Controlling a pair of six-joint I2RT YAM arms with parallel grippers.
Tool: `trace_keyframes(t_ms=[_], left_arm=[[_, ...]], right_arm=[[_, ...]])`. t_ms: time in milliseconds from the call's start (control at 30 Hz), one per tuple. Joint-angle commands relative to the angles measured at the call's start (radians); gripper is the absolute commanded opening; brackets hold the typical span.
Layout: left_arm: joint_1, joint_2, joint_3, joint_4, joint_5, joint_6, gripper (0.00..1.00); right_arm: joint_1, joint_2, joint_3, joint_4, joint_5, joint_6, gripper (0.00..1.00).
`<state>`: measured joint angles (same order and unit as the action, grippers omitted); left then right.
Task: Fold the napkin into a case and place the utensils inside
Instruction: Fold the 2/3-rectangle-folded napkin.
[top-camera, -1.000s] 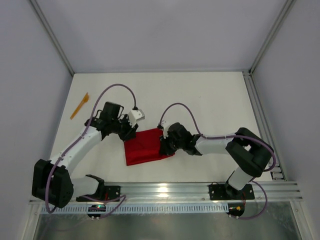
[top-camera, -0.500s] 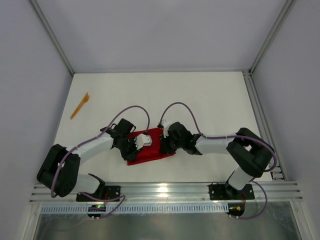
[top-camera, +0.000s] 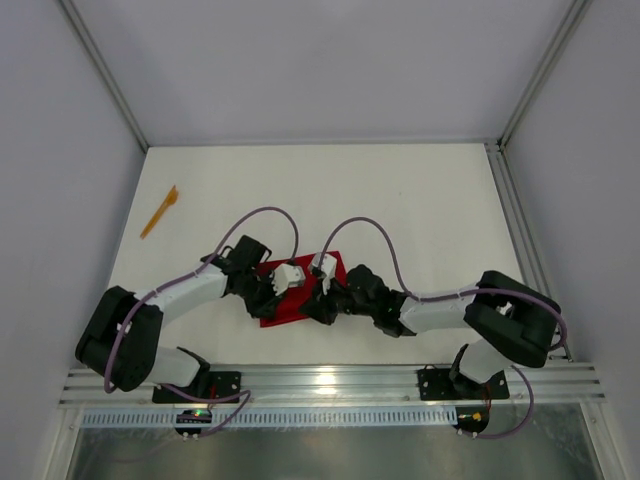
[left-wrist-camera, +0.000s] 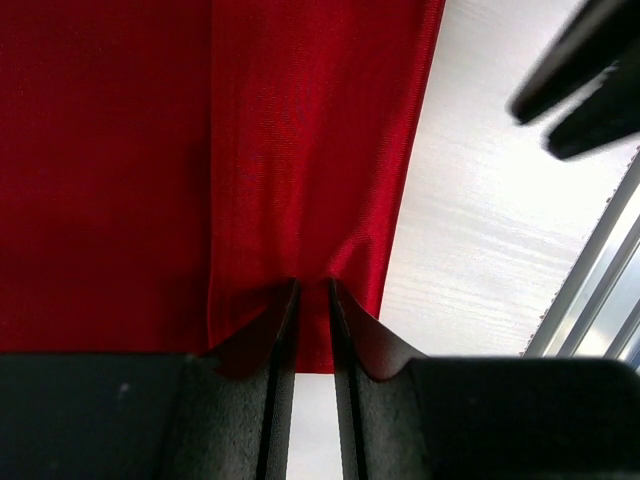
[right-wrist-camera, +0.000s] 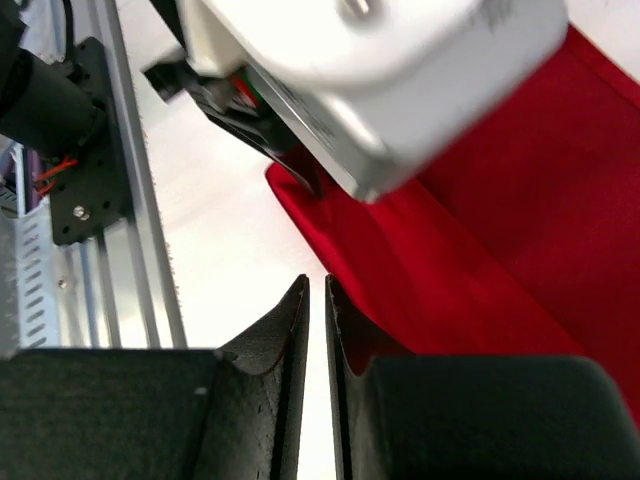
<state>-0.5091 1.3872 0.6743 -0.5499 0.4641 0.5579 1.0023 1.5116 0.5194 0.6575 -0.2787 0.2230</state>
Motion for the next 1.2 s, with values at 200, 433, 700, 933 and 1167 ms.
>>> trace_keyframes(t_ms=[200,433,700,933,1167], left_arm=[[0.035,-0.034,-0.019,0.013,0.044,0.022,0.22],[0.055,-0.036,-0.005,-0.001,0.084,0.019,0.23],[0.171,-0.083,0.1,-0.1,0.217,-0.003,0.39],[0.334,-0.024,0.171,0.069,0.069,-0.318,0.57],[0.342,0.246,0.281,0.047,0.05,-0.383,0.62]], right_arm=[[0.001,0.154,-0.021,0.258,0.073,0.015,0.14],[-0.001,0.225,0.051,0.028,0.122,0.027,0.11],[-0.002,0.252,0.065,-0.067,0.113,0.024,0.1],[-0.002,0.248,0.068,-0.07,0.107,0.021,0.1],[-0.004,0.256,0.068,-0.044,0.099,0.03,0.1]])
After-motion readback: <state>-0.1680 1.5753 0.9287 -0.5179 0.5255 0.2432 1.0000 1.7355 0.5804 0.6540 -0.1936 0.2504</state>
